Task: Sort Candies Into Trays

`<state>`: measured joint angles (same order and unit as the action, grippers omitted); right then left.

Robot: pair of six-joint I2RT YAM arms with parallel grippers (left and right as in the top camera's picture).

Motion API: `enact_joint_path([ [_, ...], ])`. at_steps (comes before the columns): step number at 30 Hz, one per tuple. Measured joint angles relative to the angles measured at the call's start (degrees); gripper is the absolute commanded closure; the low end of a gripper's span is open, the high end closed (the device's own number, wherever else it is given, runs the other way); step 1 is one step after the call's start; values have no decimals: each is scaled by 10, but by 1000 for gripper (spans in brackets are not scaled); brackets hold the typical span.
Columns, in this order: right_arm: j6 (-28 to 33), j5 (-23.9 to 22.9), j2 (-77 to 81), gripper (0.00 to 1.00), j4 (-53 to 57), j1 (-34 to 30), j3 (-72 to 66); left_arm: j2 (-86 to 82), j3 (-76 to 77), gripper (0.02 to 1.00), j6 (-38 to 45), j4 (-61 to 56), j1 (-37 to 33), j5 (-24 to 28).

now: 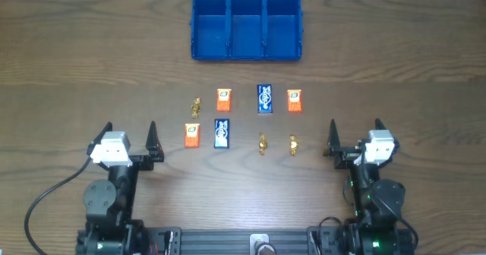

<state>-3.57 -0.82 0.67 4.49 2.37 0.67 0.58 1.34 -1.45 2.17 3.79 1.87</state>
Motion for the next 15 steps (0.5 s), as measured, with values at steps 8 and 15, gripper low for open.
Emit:
enact_joint_path([
  [8, 0, 0, 0, 3, 0, 0, 0, 10, 23, 18, -14, 47, 2, 2],
  [15, 1, 0, -1, 3, 0, 0, 0, 278, 297, 18, -42, 243, 43, 48],
])
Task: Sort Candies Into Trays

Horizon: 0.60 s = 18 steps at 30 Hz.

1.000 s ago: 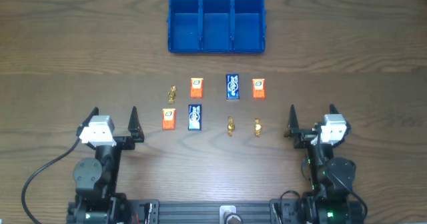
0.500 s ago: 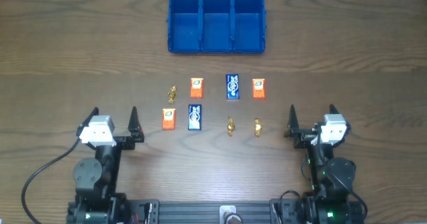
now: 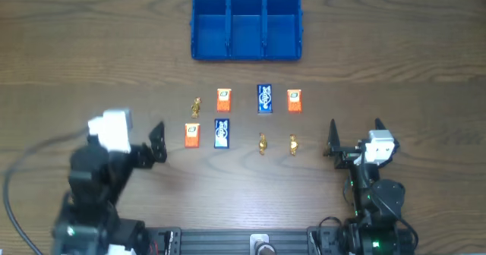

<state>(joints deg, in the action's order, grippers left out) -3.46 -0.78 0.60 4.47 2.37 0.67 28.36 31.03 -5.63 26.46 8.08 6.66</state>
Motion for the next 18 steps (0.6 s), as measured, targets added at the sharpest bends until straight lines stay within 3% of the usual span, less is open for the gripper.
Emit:
enact_joint_path([
  [5, 1, 0, 0, 3, 0, 0, 0, 255, 144, 18, -52, 97, 63, -3],
  [13, 1, 0, 0, 3, 0, 0, 0, 542, 157, 18, -116, 49, 135, -15],
  [18, 1, 0, 0, 3, 0, 0, 0, 619, 157, 56, -133, 17, 140, -15],
])
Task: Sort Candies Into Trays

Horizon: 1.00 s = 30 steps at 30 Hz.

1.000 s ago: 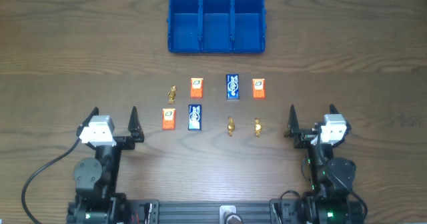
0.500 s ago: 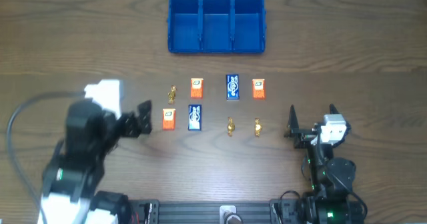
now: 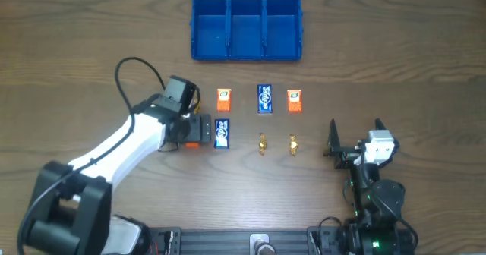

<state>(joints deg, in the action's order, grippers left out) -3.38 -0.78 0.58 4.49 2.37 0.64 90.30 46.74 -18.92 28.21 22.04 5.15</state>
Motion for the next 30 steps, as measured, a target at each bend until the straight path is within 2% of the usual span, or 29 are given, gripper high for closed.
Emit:
enact_joint_path([
  [8, 0, 0, 0, 3, 0, 0, 0, 37, 3, 194, -8, -9, 18, -30],
  [11, 0, 0, 0, 3, 0, 0, 0, 53, 19, 360, -10, -11, 28, -43],
  [18, 0, 0, 0, 3, 0, 0, 0, 58, 22, 621, -19, -10, 29, -55],
  [21, 0, 0, 0, 3, 0, 0, 0, 58, 22, 663, -23, -10, 29, -55],
  [26, 0, 0, 0, 3, 0, 0, 0, 57, 29, 667, -32, 4, 29, -55],
  [30, 0, 0, 0, 3, 0, 0, 0, 54, 126, 678, -45, 104, 31, -78],
])
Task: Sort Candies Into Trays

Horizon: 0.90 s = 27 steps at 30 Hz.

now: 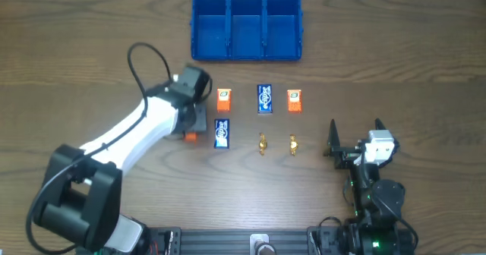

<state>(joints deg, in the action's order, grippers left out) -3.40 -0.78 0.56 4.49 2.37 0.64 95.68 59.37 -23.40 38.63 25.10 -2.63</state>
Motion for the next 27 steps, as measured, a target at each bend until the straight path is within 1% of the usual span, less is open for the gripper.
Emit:
enact_joint_path([
  [2, 0, 0, 0, 3, 0, 0, 0, 0, 108, 682, -5, 38, 1, -25],
  [3, 0, 0, 0, 3, 0, 0, 0, 2, 125, 687, -5, 48, 1, -27],
  [4, 0, 0, 0, 3, 0, 0, 0, 19, 253, 684, -4, 82, 0, -48],
  [7, 0, 0, 0, 3, 0, 0, 0, 77, 417, 682, 6, 123, -7, -63],
  [9, 0, 0, 0, 3, 0, 0, 0, 154, 544, 687, 14, 144, -19, -68],
  [13, 0, 0, 0, 3, 0, 0, 0, 303, 697, 673, 29, 176, -43, -61],
  [16, 0, 0, 0, 5, 0, 0, 0, 387, 755, 671, 40, 176, -51, -54],
  [17, 0, 0, 0, 3, 0, 0, 0, 408, 766, 652, 41, 175, -52, -52],
  [19, 0, 0, 0, 3, 0, 0, 0, 442, 777, 645, 48, 164, -52, -46],
  [20, 0, 0, 0, 3, 0, 0, 0, 451, 778, 623, 55, 163, -52, -41],
  [21, 0, 0, 0, 3, 0, 0, 0, 452, 778, 538, 57, 163, -51, -39],
  [23, 0, 0, 0, 3, 0, 0, 0, 452, 784, 270, 66, 158, -51, -36],
  [24, 0, 0, 0, 3, 0, 0, 0, 452, 788, 200, 72, 156, -51, -36],
  [25, 0, 0, 0, 3, 0, 0, 0, 452, 793, 141, 70, 154, -51, -36],
  [27, 0, 0, 0, 3, 0, 0, 0, 452, 795, 106, 73, 153, -51, -35],
])
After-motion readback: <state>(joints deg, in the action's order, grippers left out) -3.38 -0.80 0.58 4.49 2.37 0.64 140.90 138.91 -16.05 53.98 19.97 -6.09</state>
